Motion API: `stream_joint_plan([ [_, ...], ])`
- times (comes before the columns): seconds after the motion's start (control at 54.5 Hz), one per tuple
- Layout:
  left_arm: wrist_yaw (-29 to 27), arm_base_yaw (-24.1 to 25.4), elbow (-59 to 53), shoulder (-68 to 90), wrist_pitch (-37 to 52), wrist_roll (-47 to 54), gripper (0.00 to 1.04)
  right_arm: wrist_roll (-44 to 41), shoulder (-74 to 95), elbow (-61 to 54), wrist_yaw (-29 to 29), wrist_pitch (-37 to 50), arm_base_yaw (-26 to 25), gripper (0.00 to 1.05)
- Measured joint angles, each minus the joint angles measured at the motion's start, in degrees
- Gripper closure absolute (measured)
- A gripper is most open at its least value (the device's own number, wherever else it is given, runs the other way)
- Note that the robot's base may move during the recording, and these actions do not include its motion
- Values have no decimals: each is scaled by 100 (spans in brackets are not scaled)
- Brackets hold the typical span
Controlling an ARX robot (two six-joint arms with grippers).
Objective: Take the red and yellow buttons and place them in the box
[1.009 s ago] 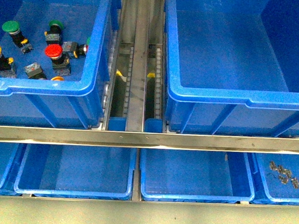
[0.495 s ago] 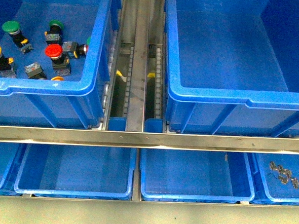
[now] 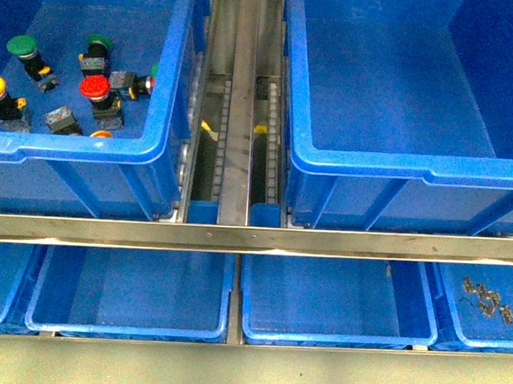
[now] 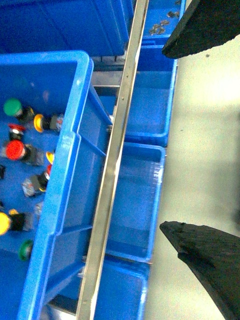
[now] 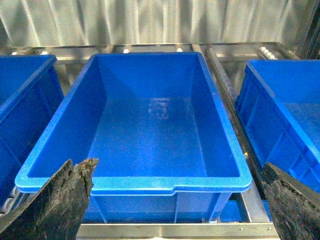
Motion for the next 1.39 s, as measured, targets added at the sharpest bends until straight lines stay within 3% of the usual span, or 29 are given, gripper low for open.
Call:
stream_joint_plan([
  [0.238, 1202, 1078, 2002, 3333, 1587, 918, 8, 0, 0, 0, 4, 0, 0, 6],
  [0.367, 1598, 1259, 3053, 4767, 1447, 2144, 8, 0, 0, 2, 2, 0, 0, 6],
  [0.569, 1517, 957, 4743, 7217, 1388, 4478, 8, 0, 0, 0, 2, 0, 0, 6],
  [0.697, 1458, 708, 5318, 8177, 1296, 5246, 8, 0, 0, 0, 2, 0, 0, 6],
  [1.394, 1427, 160, 7724, 10627, 748, 5582, 8, 0, 0, 0, 2, 0, 0, 6],
])
